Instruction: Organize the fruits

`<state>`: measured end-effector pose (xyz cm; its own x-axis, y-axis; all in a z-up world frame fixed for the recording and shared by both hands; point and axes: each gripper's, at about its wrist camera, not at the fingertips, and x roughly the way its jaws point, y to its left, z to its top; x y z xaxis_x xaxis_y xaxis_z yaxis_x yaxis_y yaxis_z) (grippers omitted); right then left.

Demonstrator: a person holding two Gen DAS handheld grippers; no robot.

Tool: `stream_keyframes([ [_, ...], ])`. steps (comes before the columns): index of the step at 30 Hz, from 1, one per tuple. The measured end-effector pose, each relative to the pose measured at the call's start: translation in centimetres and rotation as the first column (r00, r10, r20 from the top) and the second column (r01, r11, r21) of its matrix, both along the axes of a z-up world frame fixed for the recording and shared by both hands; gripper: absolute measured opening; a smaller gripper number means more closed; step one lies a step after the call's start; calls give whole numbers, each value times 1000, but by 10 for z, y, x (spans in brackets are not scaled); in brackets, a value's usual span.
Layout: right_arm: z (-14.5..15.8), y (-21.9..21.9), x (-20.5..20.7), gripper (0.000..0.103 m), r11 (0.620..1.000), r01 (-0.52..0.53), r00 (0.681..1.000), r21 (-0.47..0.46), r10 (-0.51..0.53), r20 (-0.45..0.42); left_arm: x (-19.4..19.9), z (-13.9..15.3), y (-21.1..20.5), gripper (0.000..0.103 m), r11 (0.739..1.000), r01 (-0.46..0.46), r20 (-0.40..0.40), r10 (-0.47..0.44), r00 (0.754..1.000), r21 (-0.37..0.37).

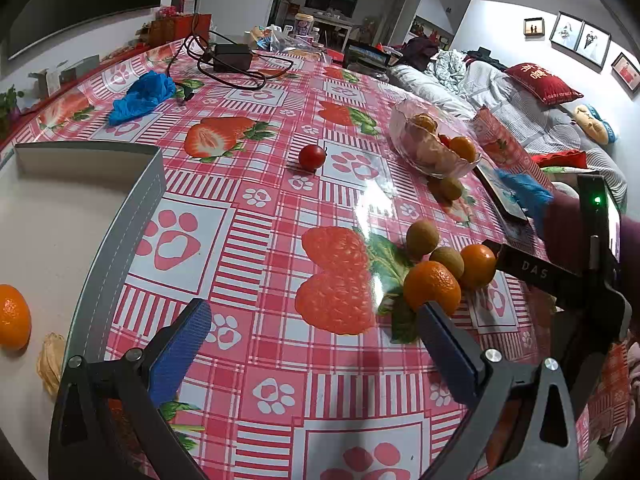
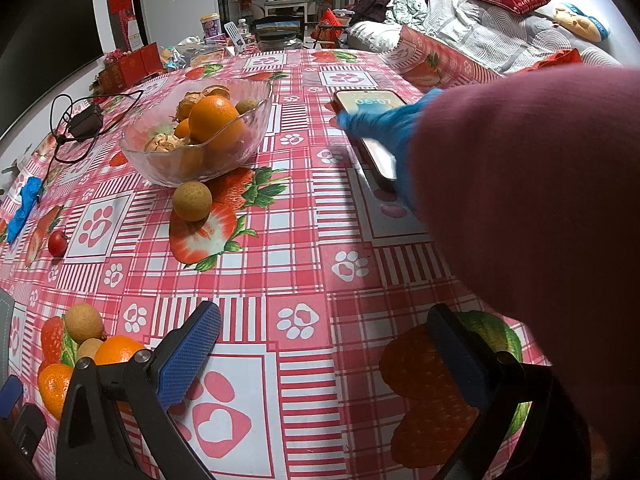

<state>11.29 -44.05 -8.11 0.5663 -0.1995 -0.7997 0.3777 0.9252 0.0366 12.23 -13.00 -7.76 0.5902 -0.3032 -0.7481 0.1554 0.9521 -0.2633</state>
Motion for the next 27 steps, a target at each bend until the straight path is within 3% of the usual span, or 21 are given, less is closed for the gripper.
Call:
stream_keyframes([
  [21,0,0,0,103,1000,0,1000,1,0,0,0,0,1,102,1000,2,1,-2,1000,-6],
  [27,0,1,0,103,1000,0,1000,-1,0,0,-2,1,-3,102,999,9,-3,-9,1000,38],
])
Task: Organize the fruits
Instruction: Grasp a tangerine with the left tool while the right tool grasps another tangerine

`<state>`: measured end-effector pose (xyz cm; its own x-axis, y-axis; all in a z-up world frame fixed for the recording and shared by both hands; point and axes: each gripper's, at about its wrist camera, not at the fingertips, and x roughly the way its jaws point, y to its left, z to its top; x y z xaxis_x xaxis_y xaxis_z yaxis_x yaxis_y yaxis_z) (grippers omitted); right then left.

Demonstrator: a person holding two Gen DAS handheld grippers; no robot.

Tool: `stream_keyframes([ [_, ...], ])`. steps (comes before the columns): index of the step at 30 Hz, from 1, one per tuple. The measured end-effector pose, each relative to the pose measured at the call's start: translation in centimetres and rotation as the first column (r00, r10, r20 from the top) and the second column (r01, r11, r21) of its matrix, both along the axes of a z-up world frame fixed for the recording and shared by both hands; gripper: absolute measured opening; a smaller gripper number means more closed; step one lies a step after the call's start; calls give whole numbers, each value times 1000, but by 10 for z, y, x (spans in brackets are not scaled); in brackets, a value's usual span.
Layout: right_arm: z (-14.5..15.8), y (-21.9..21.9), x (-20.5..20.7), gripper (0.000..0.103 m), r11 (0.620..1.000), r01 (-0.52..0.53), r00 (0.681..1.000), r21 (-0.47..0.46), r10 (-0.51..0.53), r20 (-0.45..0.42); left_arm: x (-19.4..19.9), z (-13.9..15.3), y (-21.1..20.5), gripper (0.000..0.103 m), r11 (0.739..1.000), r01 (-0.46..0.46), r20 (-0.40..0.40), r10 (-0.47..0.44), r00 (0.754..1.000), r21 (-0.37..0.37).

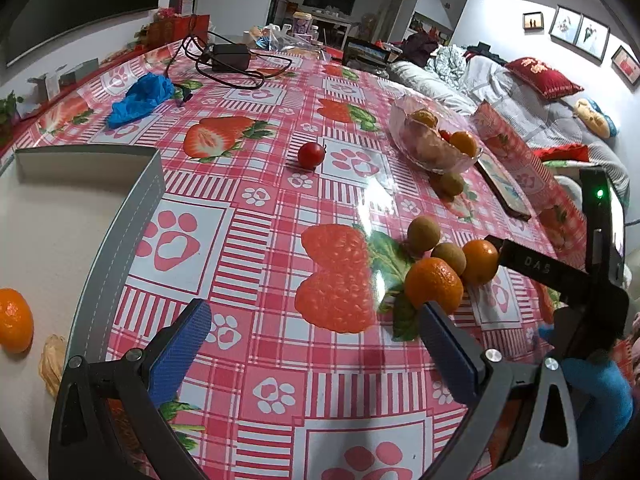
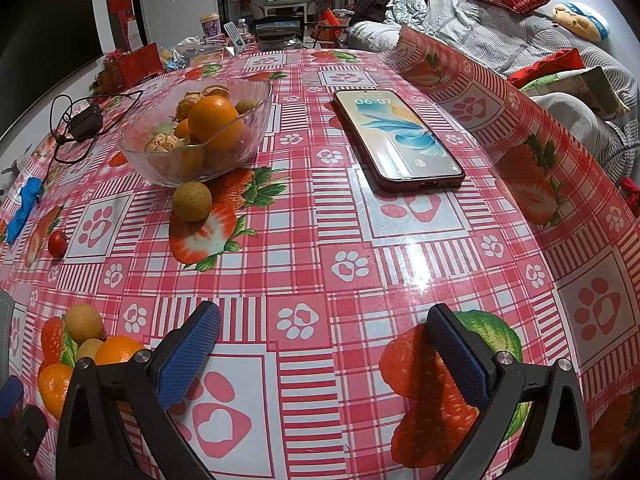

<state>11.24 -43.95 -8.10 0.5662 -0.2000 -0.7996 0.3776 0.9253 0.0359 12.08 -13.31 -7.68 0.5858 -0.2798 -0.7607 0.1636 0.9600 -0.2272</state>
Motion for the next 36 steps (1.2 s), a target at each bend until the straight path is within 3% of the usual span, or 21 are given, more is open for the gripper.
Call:
stream_keyframes([
  [2,1,0,-1,103,1000,-16,1000,8,16,-17,-1,1,-4,102,999,11,-23,-10,1000,52],
  [5,6,-9,-4,103,993,-65,992,98,75,-102,-7,16,-4,102,999,50,-25,-50,998,-1],
  [7,11,-23,-28,103,972,-43,998,232,55,-45,-10,39,-11,102,998,68,36,-68,997,0],
  [10,10,-32,-52,103,958,-24,999,284,33,-25,0,48,-33,102,989,127,20,-129,992,71],
  [12,8,-32,-63,103,963,-30,999,269,39,-28,9,35,-52,102,976,179,-52,-173,983,127],
  [14,8,-30,-72,103,963,-59,997,261,70,-33,11,26,-62,97,968,185,-63,-176,982,171],
  [19,7,-26,-87,103,972,-90,993,219,104,-50,20,17,-75,85,965,198,-88,-185,979,174],
  [21,5,-23,-84,103,976,-104,991,190,117,-58,25,11,-81,68,959,212,-123,-191,974,189],
  [22,5,-20,-85,103,979,-111,990,171,124,-66,27,6,-83,64,957,220,-144,-195,970,187],
  [25,2,-11,-85,103,985,-136,984,103,146,-99,28,7,-86,51,953,215,-118,-194,974,212],
  [26,0,-7,-85,103,986,-147,982,73,155,-111,29,7,-85,42,955,219,-123,-197,973,202],
  [31,-1,-4,-89,103,988,-151,983,42,154,-96,24,9,-70,42,964,200,-123,-180,976,174],
  [36,2,-3,-85,103,992,-114,985,59,121,-126,0,9,-43,42,966,164,-107,-145,984,200],
])
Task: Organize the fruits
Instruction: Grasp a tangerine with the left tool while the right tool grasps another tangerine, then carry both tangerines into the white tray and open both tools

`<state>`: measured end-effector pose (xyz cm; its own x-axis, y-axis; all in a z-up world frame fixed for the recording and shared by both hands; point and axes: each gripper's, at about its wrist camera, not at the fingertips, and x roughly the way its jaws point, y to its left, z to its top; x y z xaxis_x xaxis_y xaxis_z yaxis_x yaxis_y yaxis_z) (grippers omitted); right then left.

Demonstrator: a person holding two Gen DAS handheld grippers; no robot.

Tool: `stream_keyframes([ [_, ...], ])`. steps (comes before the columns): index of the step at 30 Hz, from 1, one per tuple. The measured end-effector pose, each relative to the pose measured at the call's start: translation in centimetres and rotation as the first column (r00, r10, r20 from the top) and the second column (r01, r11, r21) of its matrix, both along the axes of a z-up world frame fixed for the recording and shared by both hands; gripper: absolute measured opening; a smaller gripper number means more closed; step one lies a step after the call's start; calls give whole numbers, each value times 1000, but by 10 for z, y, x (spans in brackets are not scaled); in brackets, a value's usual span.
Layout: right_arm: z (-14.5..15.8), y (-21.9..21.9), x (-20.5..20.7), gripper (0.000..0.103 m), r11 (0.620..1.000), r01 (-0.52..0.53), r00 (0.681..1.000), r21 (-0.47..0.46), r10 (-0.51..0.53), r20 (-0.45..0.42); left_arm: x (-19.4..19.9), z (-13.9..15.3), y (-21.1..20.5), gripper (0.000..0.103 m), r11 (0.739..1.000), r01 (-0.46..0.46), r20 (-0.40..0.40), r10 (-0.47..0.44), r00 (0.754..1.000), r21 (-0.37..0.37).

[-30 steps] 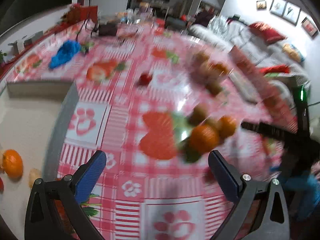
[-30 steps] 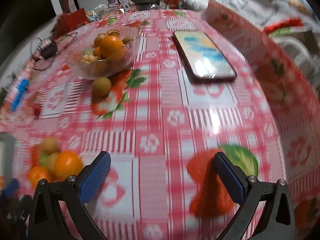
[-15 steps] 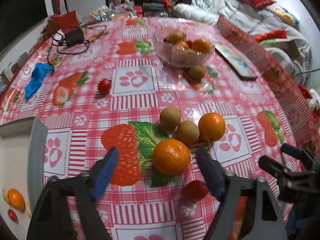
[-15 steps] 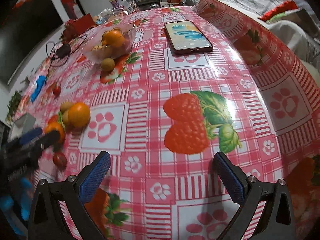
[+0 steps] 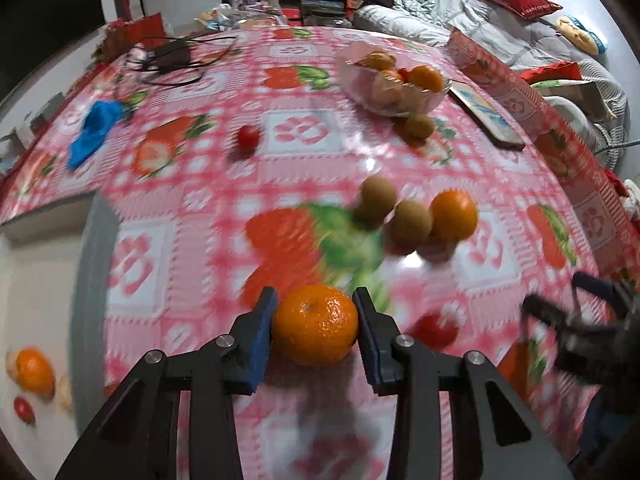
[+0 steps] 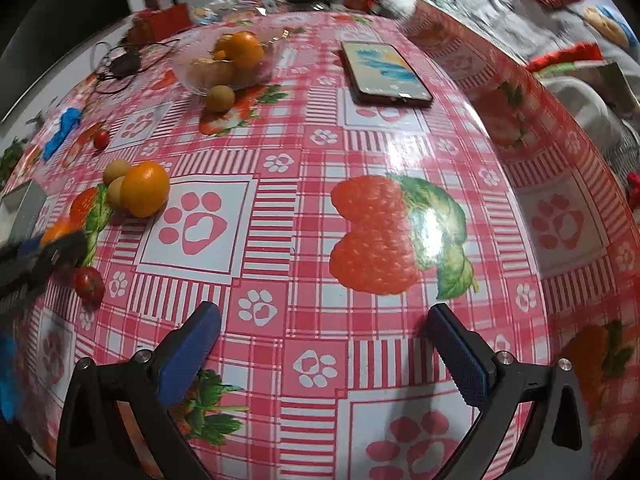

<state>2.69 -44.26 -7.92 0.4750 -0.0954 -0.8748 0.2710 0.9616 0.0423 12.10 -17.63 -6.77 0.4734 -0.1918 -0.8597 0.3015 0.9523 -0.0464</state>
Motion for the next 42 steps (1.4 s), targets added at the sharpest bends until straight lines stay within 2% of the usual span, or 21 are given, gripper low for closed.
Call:
stream_keyframes([
  [5,8,20,15,103,989,-69,997,128,64,46,-30,-1,20,42,999,-4,25,3,1000,33],
  [12,18,47,55,102,981,-147,987,125,138,77,-38,-1,27,42,1000,-8,21,8,1000,23],
  [16,15,54,73,83,974,-175,984,145,169,56,-39,-1,26,42,1000,-9,27,8,1000,29],
  [20,15,59,86,82,974,-190,981,125,183,66,-39,-1,27,42,1000,-10,27,9,1000,22],
  [21,16,61,88,77,974,-191,981,120,184,66,-39,-1,26,42,1000,-11,27,10,1000,24],
  [22,17,64,90,61,974,-199,979,107,192,71,-39,-1,25,42,1000,-11,28,11,1000,26],
  [23,19,65,90,52,972,-210,976,104,203,76,-39,-1,25,42,1000,-12,29,11,1000,26],
  [24,20,67,91,38,970,-217,975,108,210,79,-39,-1,25,42,1000,-12,30,11,999,24],
  [27,22,62,88,38,968,-201,978,149,190,84,-40,-1,26,42,1000,-12,35,11,999,19],
  [32,28,47,56,38,966,-180,982,188,165,93,-41,-1,27,42,1000,-2,33,2,999,11],
  [38,35,29,11,38,957,-145,987,250,121,111,-51,6,35,42,994,-11,-30,8,1000,-105],
  [42,38,25,-8,38,948,-131,988,289,99,122,-65,18,41,42,992,-16,-13,14,1000,-129],
])
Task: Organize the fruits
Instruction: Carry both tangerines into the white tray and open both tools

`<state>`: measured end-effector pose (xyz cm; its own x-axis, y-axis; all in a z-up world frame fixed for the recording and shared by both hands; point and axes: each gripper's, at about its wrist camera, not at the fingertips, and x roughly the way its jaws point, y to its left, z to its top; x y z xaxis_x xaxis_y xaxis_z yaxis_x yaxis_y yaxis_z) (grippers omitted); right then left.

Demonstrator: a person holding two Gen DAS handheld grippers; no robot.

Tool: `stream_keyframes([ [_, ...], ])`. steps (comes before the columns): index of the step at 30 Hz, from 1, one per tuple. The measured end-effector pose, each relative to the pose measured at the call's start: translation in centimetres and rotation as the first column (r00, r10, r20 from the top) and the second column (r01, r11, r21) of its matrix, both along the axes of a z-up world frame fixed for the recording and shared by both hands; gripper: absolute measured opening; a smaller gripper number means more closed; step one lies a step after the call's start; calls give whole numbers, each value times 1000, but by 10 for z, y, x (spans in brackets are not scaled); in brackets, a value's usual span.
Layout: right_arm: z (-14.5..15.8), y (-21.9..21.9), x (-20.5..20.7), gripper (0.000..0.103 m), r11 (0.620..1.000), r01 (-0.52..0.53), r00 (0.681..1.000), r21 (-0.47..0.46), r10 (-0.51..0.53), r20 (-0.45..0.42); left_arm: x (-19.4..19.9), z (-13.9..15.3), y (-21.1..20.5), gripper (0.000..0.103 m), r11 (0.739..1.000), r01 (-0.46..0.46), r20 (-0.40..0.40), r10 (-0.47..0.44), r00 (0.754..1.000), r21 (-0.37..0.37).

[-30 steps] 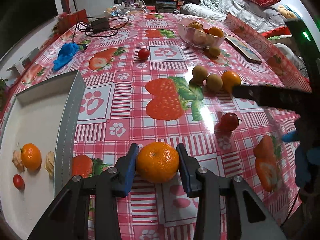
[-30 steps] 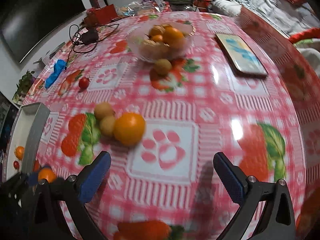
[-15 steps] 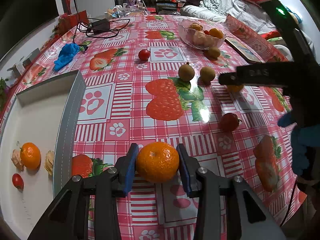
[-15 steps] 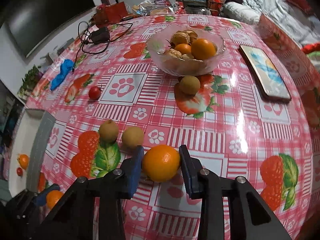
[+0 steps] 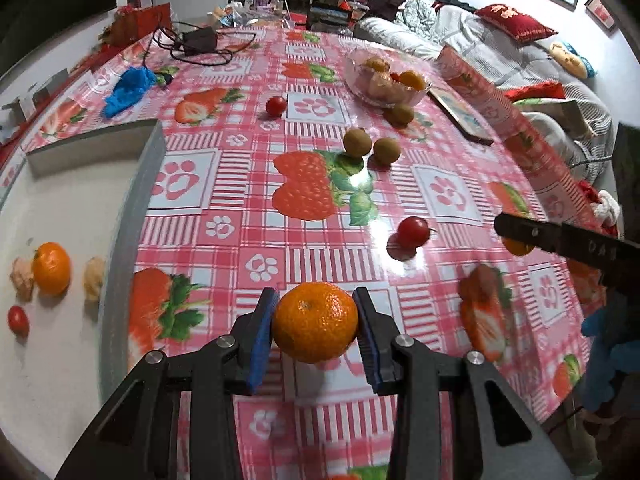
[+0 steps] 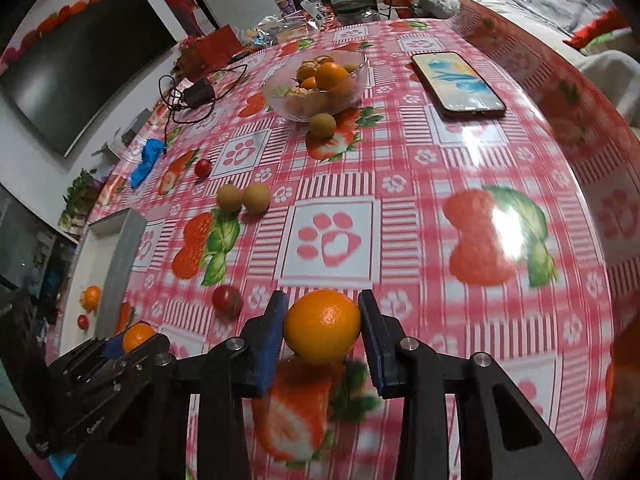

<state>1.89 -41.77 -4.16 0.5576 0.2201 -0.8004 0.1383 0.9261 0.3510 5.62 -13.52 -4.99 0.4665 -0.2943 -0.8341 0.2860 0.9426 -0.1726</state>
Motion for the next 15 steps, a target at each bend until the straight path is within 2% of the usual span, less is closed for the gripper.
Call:
stream_keyframes([
  [15,19,33,-25,38,1000,-23,999,15,22,42,-37,47,36,42,1000,-5,90,8,996,-26],
])
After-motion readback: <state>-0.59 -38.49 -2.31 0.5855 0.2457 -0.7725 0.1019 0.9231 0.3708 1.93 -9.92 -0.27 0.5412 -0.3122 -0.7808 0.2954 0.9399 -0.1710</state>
